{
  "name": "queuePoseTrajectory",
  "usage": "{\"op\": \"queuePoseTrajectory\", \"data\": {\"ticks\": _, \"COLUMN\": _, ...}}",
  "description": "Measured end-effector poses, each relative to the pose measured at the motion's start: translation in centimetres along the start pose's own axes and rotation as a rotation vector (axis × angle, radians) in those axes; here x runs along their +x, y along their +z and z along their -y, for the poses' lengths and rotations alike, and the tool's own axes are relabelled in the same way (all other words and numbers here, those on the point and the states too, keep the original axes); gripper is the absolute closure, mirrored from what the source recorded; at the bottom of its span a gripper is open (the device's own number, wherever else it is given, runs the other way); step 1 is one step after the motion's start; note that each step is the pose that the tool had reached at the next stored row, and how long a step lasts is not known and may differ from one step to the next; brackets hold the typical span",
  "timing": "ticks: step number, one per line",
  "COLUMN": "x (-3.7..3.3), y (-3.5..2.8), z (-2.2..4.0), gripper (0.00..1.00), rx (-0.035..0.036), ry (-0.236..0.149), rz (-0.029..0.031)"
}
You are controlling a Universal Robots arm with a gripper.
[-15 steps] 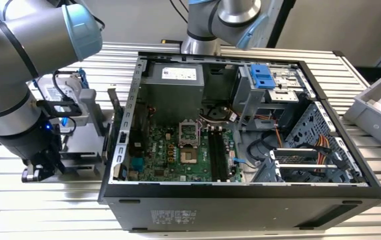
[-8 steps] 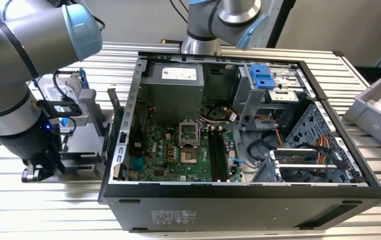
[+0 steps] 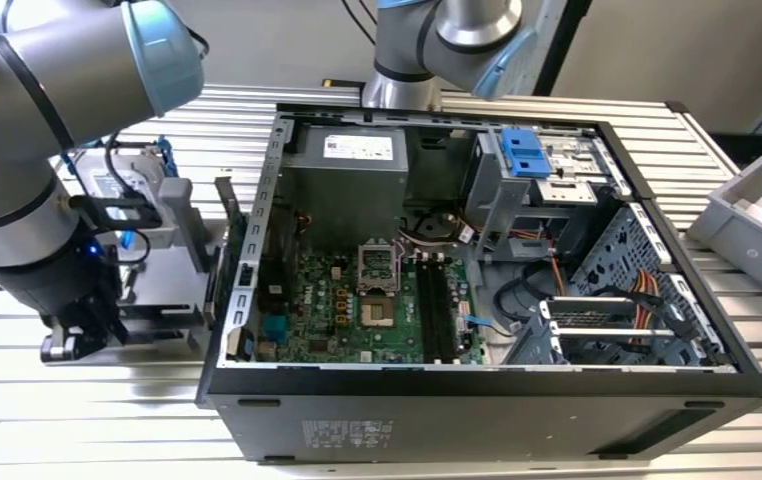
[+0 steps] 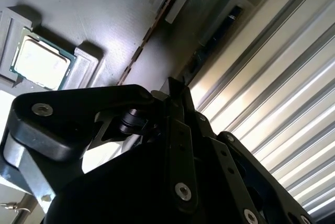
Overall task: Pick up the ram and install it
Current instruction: 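Pick up the ram and move it above insertion slot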
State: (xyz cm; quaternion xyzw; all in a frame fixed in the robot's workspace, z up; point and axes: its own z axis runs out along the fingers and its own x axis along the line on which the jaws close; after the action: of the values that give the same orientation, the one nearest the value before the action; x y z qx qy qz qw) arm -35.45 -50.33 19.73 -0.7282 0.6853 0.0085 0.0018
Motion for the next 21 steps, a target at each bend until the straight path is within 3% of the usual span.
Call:
{"op": "queuePoseTrajectory", "data": {"ticks": 12, "x": -0.02, "y": -1.49, "z": -0.02, "gripper": 1.0, "rx": 0.0001, "ry": 0.0, "rz": 0.0}}
{"op": "queuePoseTrajectory", "data": {"ticks": 21, "x": -0.03, "y": -2.0, "z": -0.02, "gripper": 1.0, "rx": 0.0003, "ry": 0.0, "rz": 0.0}}
